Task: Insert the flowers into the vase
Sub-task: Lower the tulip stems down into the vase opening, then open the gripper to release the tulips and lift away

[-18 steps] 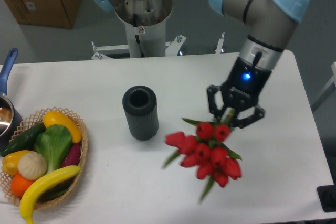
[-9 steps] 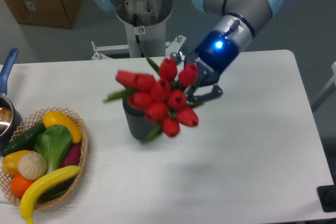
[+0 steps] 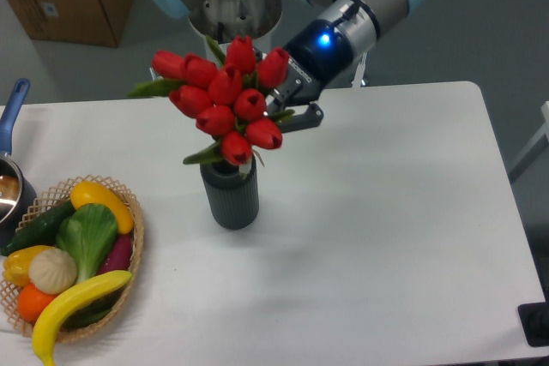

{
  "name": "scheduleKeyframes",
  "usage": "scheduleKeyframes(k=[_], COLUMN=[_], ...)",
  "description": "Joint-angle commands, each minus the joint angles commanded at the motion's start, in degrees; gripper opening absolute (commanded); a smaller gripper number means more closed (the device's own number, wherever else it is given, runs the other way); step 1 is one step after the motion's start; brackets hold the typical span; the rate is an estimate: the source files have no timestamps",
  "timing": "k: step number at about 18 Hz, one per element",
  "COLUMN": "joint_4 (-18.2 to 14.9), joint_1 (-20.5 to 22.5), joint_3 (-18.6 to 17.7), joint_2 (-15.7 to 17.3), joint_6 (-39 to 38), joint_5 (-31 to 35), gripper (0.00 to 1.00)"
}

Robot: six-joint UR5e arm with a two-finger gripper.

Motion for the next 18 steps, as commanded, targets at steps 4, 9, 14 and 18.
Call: scheduleKeyframes(k=[4,9,14,18], joint_4=[0.26,0.35,0.53,0.44], joint_1=[0.00,0.26,0.44,1.84], joint_3=[-1.76,-5.28,-8.70,-11.78], joint_2=[0.09,0.18,0.36,-0.61], joint_6=[1.05,3.78,6.75,13.08], joint_5=[0.09,0.09,0.18,0.26], gripper=[0.00,0.00,0.04,0.18])
